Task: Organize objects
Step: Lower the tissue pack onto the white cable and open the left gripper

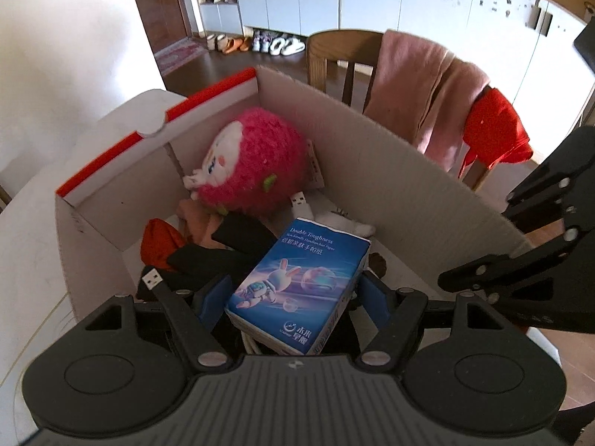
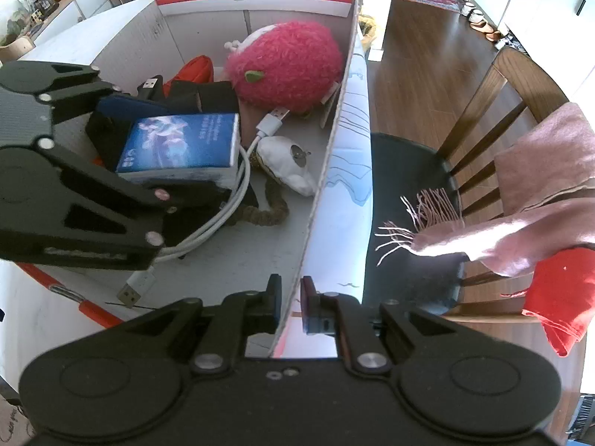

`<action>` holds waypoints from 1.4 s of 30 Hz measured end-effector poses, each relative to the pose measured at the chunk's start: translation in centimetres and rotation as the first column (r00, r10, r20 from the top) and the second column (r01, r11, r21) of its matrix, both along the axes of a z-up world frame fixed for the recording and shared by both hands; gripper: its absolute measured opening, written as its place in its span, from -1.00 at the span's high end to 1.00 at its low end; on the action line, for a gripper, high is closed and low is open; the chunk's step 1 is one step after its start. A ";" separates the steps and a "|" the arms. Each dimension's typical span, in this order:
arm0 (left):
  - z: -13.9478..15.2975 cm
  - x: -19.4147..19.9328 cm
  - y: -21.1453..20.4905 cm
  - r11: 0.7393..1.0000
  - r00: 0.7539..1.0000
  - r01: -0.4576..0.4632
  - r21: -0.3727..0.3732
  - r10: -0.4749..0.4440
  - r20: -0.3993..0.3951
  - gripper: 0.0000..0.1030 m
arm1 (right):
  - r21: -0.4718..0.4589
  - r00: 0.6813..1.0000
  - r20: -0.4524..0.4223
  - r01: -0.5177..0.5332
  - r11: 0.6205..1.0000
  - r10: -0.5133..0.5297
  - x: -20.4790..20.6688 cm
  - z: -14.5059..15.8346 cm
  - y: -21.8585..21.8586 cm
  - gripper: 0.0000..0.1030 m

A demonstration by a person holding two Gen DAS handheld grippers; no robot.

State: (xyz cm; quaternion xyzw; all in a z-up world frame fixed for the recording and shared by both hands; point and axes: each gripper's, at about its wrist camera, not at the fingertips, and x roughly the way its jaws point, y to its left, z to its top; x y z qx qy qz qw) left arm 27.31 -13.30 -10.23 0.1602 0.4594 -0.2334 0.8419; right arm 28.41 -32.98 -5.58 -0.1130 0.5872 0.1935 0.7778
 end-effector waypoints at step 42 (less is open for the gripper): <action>5.0 -4.2 6.4 0.975 0.988 -0.098 -0.200 0.119 0.095 -0.58 | -0.067 1.000 -0.007 0.000 0.998 -0.001 0.6 0.6 1.1 0.86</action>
